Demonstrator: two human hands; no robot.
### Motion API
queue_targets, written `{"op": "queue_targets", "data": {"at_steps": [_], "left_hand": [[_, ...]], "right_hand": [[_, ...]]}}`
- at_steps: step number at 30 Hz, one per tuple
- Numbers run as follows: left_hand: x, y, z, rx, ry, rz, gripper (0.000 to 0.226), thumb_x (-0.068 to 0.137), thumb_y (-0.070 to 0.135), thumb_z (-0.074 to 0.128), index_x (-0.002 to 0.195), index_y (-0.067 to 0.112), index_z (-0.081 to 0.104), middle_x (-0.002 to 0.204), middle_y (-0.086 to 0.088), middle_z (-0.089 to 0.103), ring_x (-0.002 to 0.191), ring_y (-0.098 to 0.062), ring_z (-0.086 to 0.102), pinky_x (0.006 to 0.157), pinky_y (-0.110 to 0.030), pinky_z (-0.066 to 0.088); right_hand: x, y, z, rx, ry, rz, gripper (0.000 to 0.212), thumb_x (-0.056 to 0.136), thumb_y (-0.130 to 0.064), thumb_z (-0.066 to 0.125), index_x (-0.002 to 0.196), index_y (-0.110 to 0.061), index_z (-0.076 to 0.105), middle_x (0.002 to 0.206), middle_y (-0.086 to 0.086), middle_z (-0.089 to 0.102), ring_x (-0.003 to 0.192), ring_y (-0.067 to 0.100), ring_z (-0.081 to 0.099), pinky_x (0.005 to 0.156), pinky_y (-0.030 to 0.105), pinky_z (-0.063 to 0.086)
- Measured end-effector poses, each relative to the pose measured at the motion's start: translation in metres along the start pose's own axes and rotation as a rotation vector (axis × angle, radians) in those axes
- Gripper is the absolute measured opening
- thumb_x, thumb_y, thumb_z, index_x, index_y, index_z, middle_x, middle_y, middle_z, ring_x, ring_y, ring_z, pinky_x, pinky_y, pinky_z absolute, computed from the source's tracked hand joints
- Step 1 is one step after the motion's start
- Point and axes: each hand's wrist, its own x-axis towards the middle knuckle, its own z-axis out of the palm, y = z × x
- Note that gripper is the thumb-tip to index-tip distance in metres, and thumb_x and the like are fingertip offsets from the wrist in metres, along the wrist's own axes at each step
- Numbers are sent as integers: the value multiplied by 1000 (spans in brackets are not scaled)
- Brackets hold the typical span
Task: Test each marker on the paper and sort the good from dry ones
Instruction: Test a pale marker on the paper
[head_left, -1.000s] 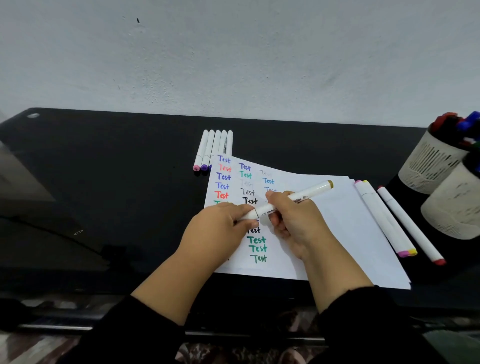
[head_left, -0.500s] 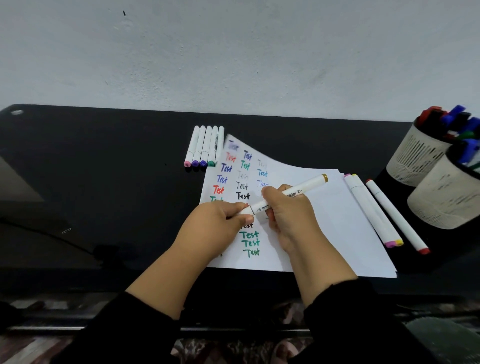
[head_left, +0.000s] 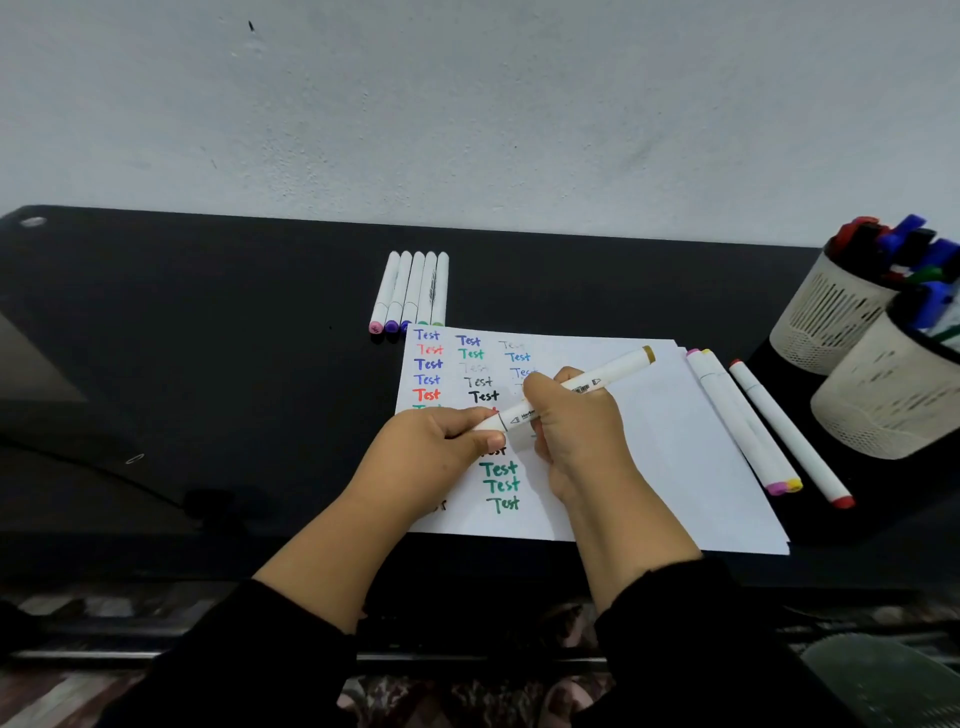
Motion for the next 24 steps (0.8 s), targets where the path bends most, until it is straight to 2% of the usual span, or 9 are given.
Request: {"op": "queue_targets", "data": {"at_steps": [2, 5, 8, 12, 15, 18, 21, 22, 24], "left_hand": [[-1, -1, -1, -17, -17, 12, 21, 85, 25, 67, 80, 45, 64, 70, 27, 64, 63, 11, 61, 58, -12, 49], [-2, -2, -1, -34, -24, 20, 22, 86, 24, 66, 78, 45, 64, 68, 28, 65, 64, 11, 62, 58, -6, 48], [-4, -2, 1, -39, -1, 26, 17, 87, 24, 64, 91, 40, 68, 71, 26, 67, 68, 7, 64, 62, -10, 50], [-5, -3, 2, -8, 32, 31, 24, 86, 25, 66, 109, 31, 68, 94, 20, 67, 88, -1, 63, 78, -20, 51], [-5, -6, 2, 17, 46, 34, 30, 85, 26, 67, 114, 27, 66, 112, 17, 63, 104, -4, 58, 91, -21, 45], [-4, -6, 3, 23, 47, 38, 29, 85, 27, 67, 114, 27, 66, 109, 17, 62, 102, -3, 58, 86, -18, 46], [-4, -6, 3, -8, 50, 32, 18, 85, 26, 67, 101, 33, 69, 93, 24, 65, 85, 2, 62, 68, -16, 51], [-4, -6, 3, -24, 56, 28, 16, 85, 25, 67, 97, 35, 69, 88, 24, 66, 81, 2, 63, 69, -20, 52], [-4, -6, 3, -53, 71, 21, 17, 85, 25, 67, 100, 33, 70, 90, 20, 67, 84, -2, 64, 74, -25, 53]], "right_hand": [[1, -1, -1, -38, -56, -30, 39, 81, -2, 54, 54, -20, 32, 49, -3, 30, 46, 13, 27, 41, 20, 26], [1, -3, -2, -50, -77, -47, 41, 82, -1, 54, 53, -19, 32, 44, -5, 30, 43, 12, 27, 39, 18, 26], [-2, 0, 2, -29, 8, -30, 39, 80, -2, 53, 53, -20, 32, 46, -6, 31, 44, 12, 29, 43, 22, 26], [-3, -4, 1, 28, 124, 20, 35, 79, -4, 54, 56, -21, 35, 47, -5, 33, 43, 11, 30, 41, 22, 26], [7, -18, -20, 86, 223, 13, 36, 80, -3, 49, 58, -22, 28, 43, -7, 25, 40, 11, 20, 37, 17, 18], [9, -21, -30, 75, 182, 31, 35, 80, -3, 47, 59, -22, 27, 42, -7, 24, 38, 9, 19, 38, 17, 17], [6, -18, -30, 25, 115, 54, 31, 85, -12, 55, 60, -19, 39, 43, -5, 34, 35, 6, 27, 35, 17, 22], [5, -18, -31, 4, 86, 50, 29, 88, -19, 59, 62, -17, 46, 43, -3, 41, 35, 6, 31, 35, 18, 25], [5, -19, -37, -20, 13, 12, 29, 91, -35, 60, 70, -15, 57, 50, 1, 57, 42, 8, 40, 41, 19, 32]]}}
